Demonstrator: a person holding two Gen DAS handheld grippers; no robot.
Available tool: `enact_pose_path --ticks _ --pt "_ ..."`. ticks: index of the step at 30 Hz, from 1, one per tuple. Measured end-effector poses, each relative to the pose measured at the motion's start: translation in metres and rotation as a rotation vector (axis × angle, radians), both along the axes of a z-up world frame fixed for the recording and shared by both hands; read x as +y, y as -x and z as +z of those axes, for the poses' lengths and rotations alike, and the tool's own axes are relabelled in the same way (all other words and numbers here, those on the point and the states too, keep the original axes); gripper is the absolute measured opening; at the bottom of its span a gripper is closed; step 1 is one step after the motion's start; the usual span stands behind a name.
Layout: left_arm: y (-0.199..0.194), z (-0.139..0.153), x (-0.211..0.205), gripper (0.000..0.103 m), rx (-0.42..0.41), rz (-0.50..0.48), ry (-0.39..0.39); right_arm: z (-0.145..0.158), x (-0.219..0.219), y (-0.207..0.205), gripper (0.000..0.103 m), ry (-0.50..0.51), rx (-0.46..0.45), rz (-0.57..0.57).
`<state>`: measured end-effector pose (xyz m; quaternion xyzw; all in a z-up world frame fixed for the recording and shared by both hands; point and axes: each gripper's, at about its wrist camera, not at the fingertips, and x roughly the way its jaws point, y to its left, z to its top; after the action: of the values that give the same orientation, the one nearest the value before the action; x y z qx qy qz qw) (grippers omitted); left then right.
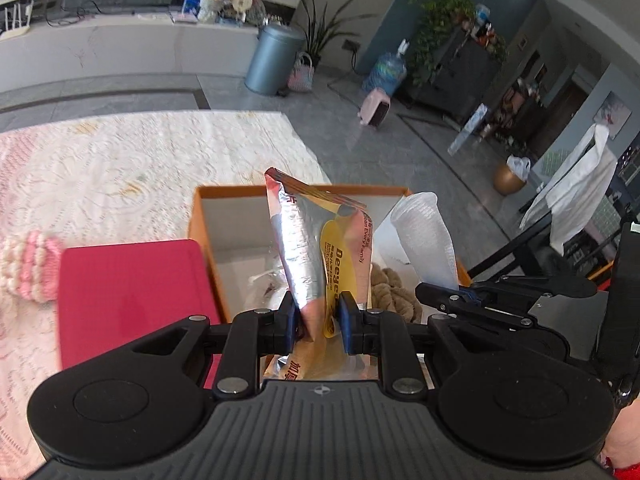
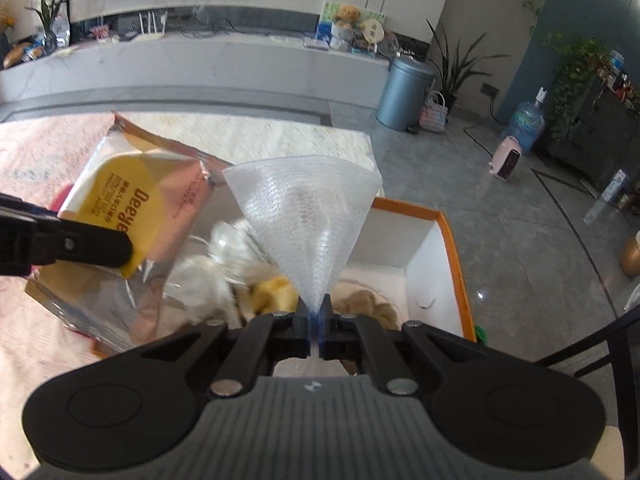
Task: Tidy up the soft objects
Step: 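Carry the pouch and mesh bag into the orange box with both tools, then open both tools to release the pouch and mesh bag in the box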
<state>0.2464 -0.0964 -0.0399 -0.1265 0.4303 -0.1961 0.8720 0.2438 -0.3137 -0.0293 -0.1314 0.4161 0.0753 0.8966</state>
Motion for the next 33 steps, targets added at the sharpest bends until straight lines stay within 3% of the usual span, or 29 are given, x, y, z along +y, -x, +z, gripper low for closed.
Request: enact_pose_path --ticks 11,20,28,33 --pt "-0.034 -0.028 -0.036 0.024 0.069 -0.067 -0.025 -0.044 -0.02 -0.038 0.0 0.082 0.095 0.0" --pt "-0.039 -0.05 -0.049 0.024 0.118 -0.103 -0.069 -0.066 -0.021 -0.051 0.0 0.097 0.153 0.02" --pt "-0.04 -0.054 -0.052 0.026 0.146 -0.101 -0.101 -0.07 -0.018 -0.049 0.003 0.119 0.158 0.046" --pt "-0.038 -0.046 -0.052 0.036 0.13 -0.082 -0.122 -0.066 -0.017 -0.045 0.008 0.136 0.156 0.069"
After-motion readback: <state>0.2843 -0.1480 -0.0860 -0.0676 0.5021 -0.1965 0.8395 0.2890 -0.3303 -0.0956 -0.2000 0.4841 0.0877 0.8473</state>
